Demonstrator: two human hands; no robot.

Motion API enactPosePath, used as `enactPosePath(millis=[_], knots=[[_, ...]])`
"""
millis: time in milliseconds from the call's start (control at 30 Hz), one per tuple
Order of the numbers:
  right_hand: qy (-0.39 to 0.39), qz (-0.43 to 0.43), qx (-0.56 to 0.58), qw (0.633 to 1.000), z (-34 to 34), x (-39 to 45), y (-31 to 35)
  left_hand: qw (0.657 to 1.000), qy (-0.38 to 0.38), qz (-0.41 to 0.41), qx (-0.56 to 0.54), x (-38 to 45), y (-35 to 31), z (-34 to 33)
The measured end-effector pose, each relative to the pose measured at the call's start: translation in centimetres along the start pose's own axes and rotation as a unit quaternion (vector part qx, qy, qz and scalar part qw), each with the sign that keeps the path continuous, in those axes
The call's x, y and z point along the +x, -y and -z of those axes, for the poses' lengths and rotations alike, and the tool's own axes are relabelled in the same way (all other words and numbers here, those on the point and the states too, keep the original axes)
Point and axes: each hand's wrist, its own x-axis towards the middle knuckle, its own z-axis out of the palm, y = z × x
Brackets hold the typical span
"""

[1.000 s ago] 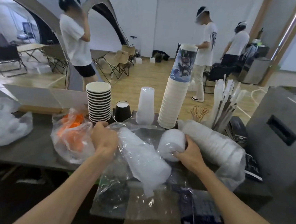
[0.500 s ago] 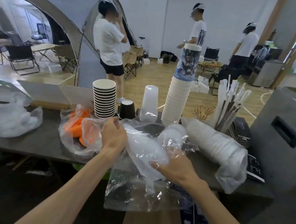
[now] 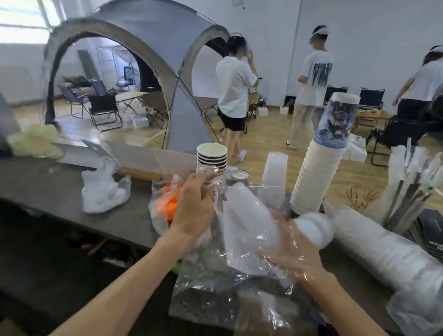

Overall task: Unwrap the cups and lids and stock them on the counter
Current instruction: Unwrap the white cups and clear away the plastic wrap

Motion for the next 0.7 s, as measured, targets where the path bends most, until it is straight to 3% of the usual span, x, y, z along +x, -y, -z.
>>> enactPosePath(millis=[233,400,700], knots=[[-0.085,0.099,-0.004,0.991,-3.7,3.2,3.0,0.99,-0.136,0.027,-0.031,2.1,2.5,8.4],[-0.086,0.13,-0.021,0.988,-5.4,4.5,4.4,0.97,-0.227,0.076,-0.042,2.0,6.7,14.7],[-0.13,0.14,-0.133,0.973,-7.1,7.0,6.5,0.944,-0.291,0.141,-0.061,5.4,14.5,20.1]])
